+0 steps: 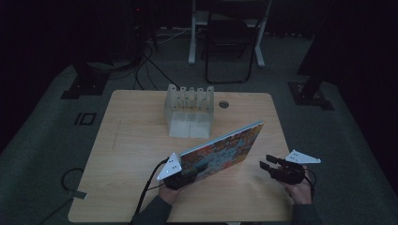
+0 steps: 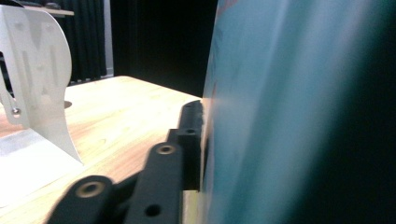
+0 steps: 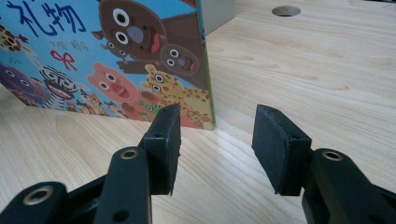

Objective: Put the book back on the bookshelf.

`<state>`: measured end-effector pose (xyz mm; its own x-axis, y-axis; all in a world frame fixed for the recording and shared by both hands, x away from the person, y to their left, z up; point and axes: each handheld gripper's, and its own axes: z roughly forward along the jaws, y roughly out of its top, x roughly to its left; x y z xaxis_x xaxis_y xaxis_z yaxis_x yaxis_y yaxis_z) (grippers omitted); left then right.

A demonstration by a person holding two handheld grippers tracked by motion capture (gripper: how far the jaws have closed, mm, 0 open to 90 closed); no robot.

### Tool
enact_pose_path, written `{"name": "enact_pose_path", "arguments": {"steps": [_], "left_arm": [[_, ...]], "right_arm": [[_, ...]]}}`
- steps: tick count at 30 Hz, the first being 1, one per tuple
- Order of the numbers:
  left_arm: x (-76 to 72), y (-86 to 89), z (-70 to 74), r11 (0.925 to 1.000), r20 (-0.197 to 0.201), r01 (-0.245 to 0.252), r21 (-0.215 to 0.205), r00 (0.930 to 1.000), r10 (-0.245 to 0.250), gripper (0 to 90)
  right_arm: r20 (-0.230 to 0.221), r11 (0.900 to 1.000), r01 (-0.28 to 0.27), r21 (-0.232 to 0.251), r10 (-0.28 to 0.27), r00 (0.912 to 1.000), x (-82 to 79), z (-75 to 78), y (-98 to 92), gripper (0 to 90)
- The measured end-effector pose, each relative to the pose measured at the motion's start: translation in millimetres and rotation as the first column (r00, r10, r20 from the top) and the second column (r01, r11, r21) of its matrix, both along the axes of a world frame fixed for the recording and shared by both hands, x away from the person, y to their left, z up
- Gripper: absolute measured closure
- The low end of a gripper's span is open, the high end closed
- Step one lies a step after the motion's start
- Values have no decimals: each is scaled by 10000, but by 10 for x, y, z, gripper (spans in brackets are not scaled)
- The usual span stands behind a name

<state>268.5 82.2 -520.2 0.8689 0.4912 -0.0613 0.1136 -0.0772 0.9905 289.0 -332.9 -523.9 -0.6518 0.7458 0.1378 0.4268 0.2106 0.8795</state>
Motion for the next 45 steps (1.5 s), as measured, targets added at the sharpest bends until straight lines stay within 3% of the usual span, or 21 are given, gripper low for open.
{"name": "enact_pose_path", "arguments": {"steps": [26, 34, 45], "left_arm": [[31, -16, -107, 9998, -216, -215, -1, 9995, 215, 719], [39, -28, -155, 9999, -243, -116, 33, 9996, 117, 717], [55, -56, -203, 9999, -362, 21, 130, 9993, -17, 734]], "right_arm": [[-308, 9996, 21, -298, -30, 9995, -57, -216, -16, 507], [-403, 9978, 23, -663, -50, 9992, -118, -325, -9, 497], [-515, 9966, 59, -817, -102, 9986, -128, -388, -33, 497]]}}
